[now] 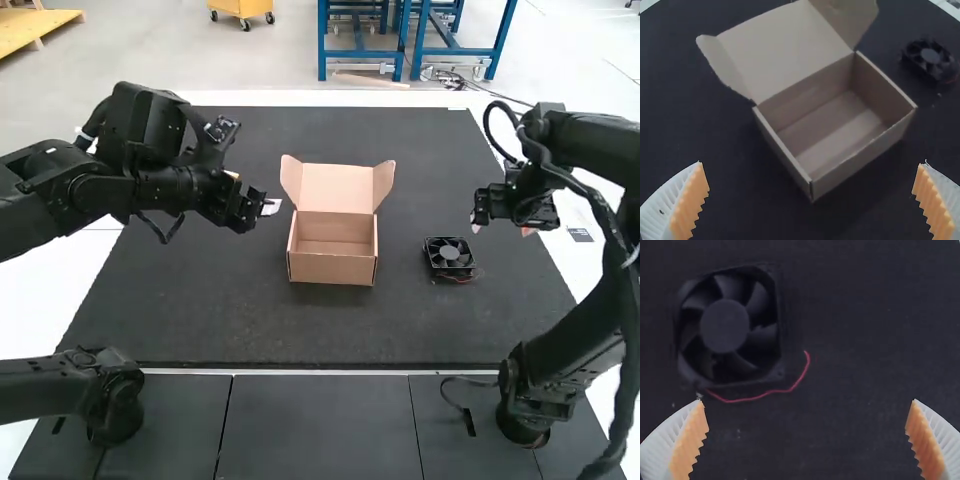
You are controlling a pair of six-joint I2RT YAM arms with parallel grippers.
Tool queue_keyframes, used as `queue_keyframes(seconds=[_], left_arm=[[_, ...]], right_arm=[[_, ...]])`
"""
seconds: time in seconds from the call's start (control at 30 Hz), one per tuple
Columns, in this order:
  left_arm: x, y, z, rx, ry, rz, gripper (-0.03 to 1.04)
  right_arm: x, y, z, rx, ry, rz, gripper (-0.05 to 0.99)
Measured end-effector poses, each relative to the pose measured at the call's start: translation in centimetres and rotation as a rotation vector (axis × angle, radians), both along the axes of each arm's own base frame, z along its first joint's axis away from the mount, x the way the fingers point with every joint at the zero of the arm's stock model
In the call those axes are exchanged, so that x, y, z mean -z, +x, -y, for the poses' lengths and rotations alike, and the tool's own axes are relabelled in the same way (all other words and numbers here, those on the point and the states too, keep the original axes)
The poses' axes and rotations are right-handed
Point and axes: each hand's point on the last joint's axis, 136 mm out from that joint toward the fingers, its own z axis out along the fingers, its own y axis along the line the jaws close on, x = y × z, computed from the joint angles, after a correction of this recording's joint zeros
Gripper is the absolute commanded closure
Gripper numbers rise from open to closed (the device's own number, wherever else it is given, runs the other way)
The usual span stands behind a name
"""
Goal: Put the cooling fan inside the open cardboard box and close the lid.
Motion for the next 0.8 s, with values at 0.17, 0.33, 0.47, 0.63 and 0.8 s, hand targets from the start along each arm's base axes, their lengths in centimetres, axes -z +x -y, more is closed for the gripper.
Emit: queue_keyframes(seconds=[0.17,0.33,0.47,0.63,0.8], left_arm=[[0.3,0.0,-0.1,-0.004,0.01,-0.008,0.05],[0.2,0.1,-0.2,-0.009,0.01,-0.003,0.05],[0.0,0.3,-0.2,-0.013,0.006,0.007,0.05],[-0.2,0.4,-0.1,-0.016,0.002,0.016,0.05],[-0.3,0.4,-0.1,-0.016,0.001,0.017,0.05]], right_arm=[[1.7,0.0,0.5,-0.009,-0.001,-0.057,0.03],[3.1,0.6,0.2,-0.03,0.014,-0.099,0.03],[3.6,2.1,-0.1,-0.046,0.017,-0.089,0.03],[4.2,3.4,-0.2,-0.048,0.02,-0.074,0.03],[5.0,3.8,-0.2,-0.046,0.022,-0.085,0.03]])
